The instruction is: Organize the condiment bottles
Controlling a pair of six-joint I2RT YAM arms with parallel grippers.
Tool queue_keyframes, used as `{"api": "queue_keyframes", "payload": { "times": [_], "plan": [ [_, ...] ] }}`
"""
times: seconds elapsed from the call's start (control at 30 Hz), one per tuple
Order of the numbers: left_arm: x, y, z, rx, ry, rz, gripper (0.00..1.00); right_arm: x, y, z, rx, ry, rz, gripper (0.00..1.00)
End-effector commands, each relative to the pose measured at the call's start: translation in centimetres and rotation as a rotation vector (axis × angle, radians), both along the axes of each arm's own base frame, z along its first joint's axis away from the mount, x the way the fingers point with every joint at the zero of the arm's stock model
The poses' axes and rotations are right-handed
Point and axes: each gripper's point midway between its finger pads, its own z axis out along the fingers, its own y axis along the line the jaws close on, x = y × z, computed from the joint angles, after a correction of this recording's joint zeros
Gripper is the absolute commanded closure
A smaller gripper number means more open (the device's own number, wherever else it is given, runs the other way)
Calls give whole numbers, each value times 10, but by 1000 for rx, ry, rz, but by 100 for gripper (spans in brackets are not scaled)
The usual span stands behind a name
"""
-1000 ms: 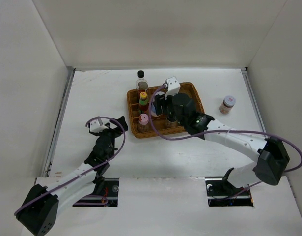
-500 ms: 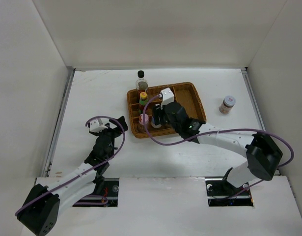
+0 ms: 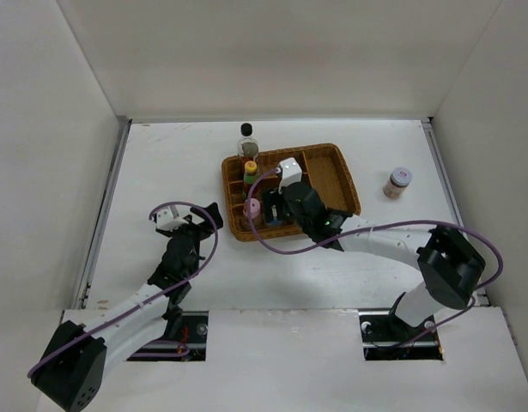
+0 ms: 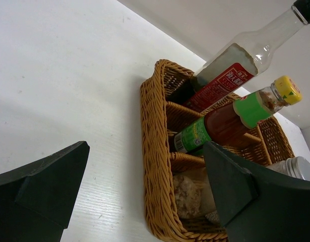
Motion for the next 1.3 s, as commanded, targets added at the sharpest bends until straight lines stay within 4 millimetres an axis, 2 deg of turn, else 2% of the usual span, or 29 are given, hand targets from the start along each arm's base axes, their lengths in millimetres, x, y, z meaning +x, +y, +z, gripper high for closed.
{"api": "queue_keyframes", "payload": {
  "times": [0.0,0.13,0.2,0.3,0.33,0.4,0.47,0.5,0.57,0.67,0.73,0.77,0.93,1.23,1.27],
  "plan": [
    [2,-2,9,-35,-33,-12,0,4,9,67,146,-113,9,15],
    [2,-1,8,-34,-29,-6,0,-5,-3,116,211,-179,12,9],
    [3,-1,8,-37,-27,-9,0,-7,-18,137,246,-210,-7,7],
    [1,-2,11,-45,-40,-12,0,10,-70,152,281,-251,-137,6],
    [1,-1,11,-44,-39,-9,0,19,-93,151,288,-258,-208,6],
    [2,2,10,-43,-35,1,0,43,-154,139,264,-270,-416,3],
    [2,1,10,-50,-38,-4,0,64,-220,122,203,-279,-650,2],
    [1,0,12,-54,-44,-12,0,72,-265,108,148,-280,-810,1],
    [0,-1,13,-54,-45,-13,0,79,-321,87,78,-257,-991,0],
    [0,0,11,-55,-39,-12,0,88,-374,54,16,-188,-1126,0],
    [-1,-3,14,-63,-44,-28,0,92,-390,38,8,-149,-1152,0],
    [-1,-3,16,-67,-48,-31,0,96,-392,30,5,-124,-1140,0],
    [-1,-4,14,-75,-41,-37,0,116,-391,3,27,-34,-1075,0],
    [1,-6,12,-83,-31,-53,0,127,-401,-44,91,103,-1072,0],
    [2,-6,10,-80,-25,-52,0,127,-403,-47,93,105,-1078,2]
  ]
}}
